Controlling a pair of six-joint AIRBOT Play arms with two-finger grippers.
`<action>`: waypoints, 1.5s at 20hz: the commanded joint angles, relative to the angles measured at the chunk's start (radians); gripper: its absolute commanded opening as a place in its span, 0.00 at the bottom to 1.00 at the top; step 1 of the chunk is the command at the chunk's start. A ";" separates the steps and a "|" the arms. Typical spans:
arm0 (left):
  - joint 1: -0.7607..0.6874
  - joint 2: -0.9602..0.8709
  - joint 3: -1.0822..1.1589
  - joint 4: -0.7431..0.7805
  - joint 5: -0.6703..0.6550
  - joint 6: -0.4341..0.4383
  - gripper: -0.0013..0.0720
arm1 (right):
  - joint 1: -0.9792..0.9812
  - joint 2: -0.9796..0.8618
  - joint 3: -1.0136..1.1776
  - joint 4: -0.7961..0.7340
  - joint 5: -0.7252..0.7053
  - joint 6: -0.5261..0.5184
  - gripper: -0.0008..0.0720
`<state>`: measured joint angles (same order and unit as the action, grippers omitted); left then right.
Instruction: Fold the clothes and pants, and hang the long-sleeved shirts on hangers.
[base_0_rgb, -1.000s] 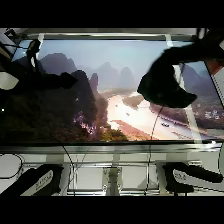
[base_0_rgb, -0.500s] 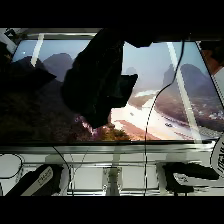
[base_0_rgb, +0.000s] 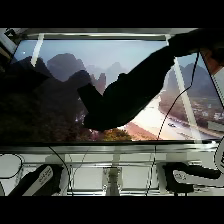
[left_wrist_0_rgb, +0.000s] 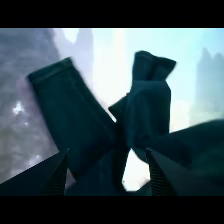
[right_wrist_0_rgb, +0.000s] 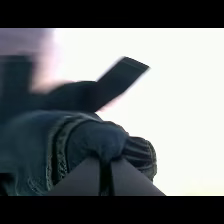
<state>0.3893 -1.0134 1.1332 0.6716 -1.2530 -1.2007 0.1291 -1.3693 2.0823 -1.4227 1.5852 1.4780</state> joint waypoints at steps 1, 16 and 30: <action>-0.073 -0.003 0.000 -0.023 -0.003 0.086 0.76 | -0.096 -0.003 -0.082 -0.182 0.090 0.021 0.03; -0.621 -0.654 0.354 -0.097 0.360 0.135 0.76 | -0.669 -0.051 -0.606 -0.283 0.077 0.056 0.04; -0.877 -1.051 0.849 0.254 0.303 -0.207 0.82 | -0.499 -0.045 -0.657 -0.248 -0.076 0.040 0.04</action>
<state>-0.4572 -2.0224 1.9430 0.8532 -0.9298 -1.3308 -0.4175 -1.4155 1.4269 -1.6741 1.5467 1.5192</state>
